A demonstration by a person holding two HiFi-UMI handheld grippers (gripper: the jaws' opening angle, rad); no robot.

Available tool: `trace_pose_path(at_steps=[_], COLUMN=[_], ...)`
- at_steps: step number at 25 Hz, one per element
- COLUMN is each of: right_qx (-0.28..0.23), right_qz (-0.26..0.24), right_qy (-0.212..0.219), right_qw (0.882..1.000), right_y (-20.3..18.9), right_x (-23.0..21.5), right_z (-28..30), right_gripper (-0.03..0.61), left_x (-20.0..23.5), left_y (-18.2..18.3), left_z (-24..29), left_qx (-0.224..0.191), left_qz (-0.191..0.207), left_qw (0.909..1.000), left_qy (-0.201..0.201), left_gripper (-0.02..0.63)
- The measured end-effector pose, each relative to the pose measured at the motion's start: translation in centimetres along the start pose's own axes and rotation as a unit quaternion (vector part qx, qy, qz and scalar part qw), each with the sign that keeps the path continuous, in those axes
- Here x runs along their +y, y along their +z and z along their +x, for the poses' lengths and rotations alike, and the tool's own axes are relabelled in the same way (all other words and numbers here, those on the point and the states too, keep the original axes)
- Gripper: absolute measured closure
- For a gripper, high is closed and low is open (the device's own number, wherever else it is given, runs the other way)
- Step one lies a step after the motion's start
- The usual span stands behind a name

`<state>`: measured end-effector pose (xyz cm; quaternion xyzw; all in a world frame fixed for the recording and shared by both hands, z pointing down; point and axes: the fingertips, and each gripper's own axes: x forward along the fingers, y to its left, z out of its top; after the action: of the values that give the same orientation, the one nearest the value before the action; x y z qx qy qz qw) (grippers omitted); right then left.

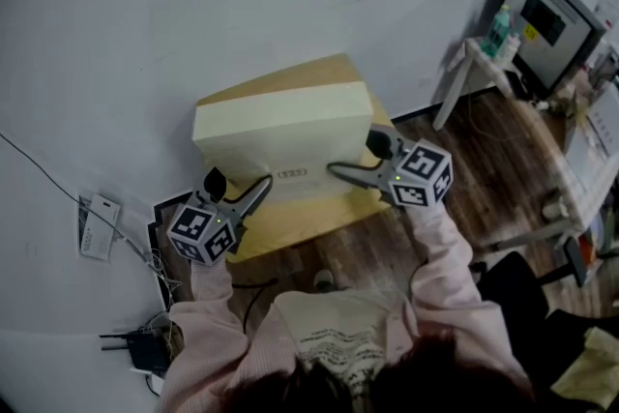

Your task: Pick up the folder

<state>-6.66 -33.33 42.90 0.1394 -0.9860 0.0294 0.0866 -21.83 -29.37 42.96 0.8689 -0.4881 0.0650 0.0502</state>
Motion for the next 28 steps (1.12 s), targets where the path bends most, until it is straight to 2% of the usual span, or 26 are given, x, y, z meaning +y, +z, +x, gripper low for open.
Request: trace_pose_path(at_steps=[28], right_qx=[-0.069], right_qz=[-0.056], right_qy=[0.044], right_qw=[0.995], right_y=[9.9], right_x=[4.5], right_z=[-2.5], right_gripper=[0.227], left_x=[-3.5], left_y=[9.3], left_z=[-6.7], left_qx=[-0.067], left_qz=[0.042], left_qw=[0.9936], left_qy=[0.081], left_gripper=[0.195])
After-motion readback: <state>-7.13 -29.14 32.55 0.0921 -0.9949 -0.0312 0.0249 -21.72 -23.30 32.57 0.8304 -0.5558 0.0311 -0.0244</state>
